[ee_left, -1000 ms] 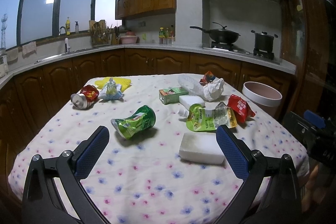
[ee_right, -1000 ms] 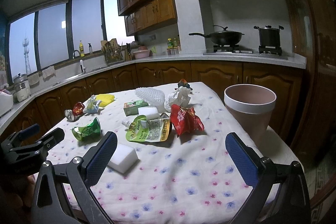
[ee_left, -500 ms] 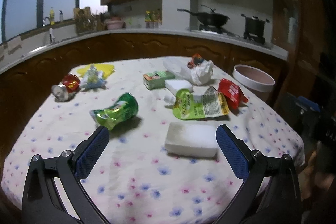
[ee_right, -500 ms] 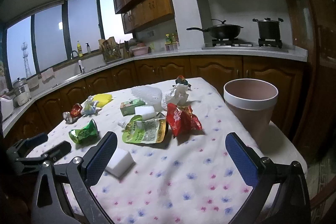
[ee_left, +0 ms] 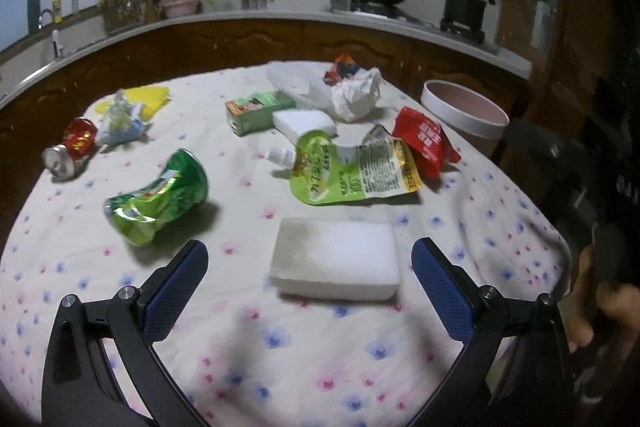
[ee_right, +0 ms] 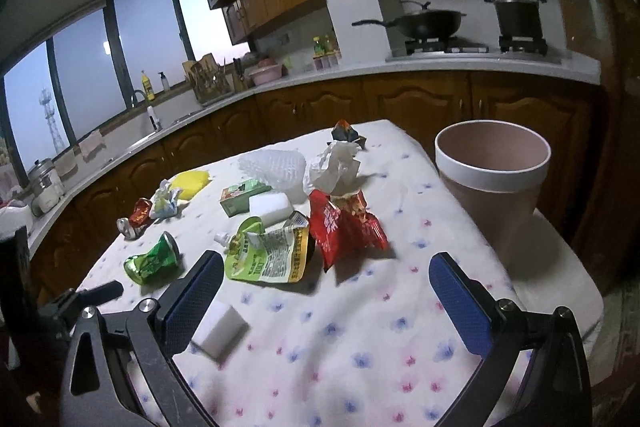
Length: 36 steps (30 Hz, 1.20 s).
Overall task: Collect trash
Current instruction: 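Grasp the white sponge with left tool while right tool grasps red snack bag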
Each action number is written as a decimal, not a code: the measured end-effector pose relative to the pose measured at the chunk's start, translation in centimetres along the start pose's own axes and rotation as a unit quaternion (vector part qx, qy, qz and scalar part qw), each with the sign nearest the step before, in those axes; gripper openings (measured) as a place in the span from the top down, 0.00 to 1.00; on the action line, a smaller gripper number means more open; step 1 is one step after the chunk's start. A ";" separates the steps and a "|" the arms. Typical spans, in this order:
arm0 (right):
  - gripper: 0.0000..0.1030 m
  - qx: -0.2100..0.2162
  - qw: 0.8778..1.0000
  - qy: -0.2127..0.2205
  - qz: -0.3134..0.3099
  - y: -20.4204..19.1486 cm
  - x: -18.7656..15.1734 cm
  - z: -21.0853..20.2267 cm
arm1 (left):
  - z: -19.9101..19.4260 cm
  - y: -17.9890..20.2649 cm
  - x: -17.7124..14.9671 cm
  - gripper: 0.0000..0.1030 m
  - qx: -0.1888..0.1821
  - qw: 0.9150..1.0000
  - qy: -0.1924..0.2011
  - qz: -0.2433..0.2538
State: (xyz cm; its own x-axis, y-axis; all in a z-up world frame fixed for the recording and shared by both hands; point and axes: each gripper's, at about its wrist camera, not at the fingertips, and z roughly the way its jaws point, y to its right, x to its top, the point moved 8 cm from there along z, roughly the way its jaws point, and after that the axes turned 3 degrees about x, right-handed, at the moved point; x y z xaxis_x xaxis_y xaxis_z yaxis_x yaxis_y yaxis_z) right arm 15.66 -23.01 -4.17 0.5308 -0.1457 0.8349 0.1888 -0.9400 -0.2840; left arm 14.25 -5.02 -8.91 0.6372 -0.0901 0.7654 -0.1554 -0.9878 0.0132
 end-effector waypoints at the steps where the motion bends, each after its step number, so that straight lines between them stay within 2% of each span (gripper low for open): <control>1: 0.05 0.003 1.000 -0.005 0.002 0.1 0.2 0.5 | 0.5 0.3 -0.1 0.00 -0.005 1.000 -0.008 0.004; 6: 0.22 0.010 0.999 -0.035 0.002 0.5 1.2 3.1 | 2.5 0.7 -0.3 0.00 0.006 0.999 -0.037 0.022; 11: 0.32 0.010 0.997 -0.068 -0.021 0.6 2.0 5.9 | 4.3 0.5 -0.3 0.00 0.005 0.998 -0.057 0.027; 16: 0.50 0.001 0.994 -0.105 -0.040 0.9 1.7 9.1 | 4.7 0.7 0.0 0.00 -0.001 0.997 -0.059 0.040; 17: 0.56 -0.002 0.993 -0.112 -0.041 1.1 1.6 9.6 | 4.8 0.9 0.0 0.01 -0.005 0.997 -0.061 0.044; 19: 0.66 -0.010 0.991 -0.129 -0.041 1.7 1.1 10.6 | 5.0 1.4 -0.1 0.11 -0.022 0.997 -0.066 0.046; 20: 0.76 -0.010 0.990 -0.135 -0.038 1.9 0.9 10.9 | 5.0 1.8 -0.3 0.18 -0.037 0.996 -0.072 0.046; 22: 0.78 -0.006 0.991 -0.132 -0.035 2.2 0.8 10.9 | 4.9 2.1 -0.3 0.22 -0.041 0.995 -0.070 0.052; 24: 0.85 -0.006 0.991 -0.125 -0.037 2.1 1.0 10.5 | 4.7 2.4 -0.2 0.24 -0.039 0.995 -0.064 0.060; 27: 0.91 0.008 0.992 -0.119 -0.029 2.1 1.4 10.0 | 4.6 2.3 0.1 0.26 -0.047 0.996 -0.061 0.054; 36: 0.92 0.025 0.996 -0.086 -0.002 2.6 3.2 7.6 | 3.3 1.3 3.1 0.27 -0.076 0.996 -0.043 0.015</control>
State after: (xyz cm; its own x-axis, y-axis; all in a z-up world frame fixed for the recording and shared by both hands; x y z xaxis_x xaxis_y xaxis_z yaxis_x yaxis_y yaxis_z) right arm 24.13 -23.58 -5.78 0.6628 -0.0824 0.7443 0.2294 -0.9238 -0.3067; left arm 18.50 -6.99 -8.66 0.6922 -0.1364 0.7086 -0.2838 -0.9543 0.0936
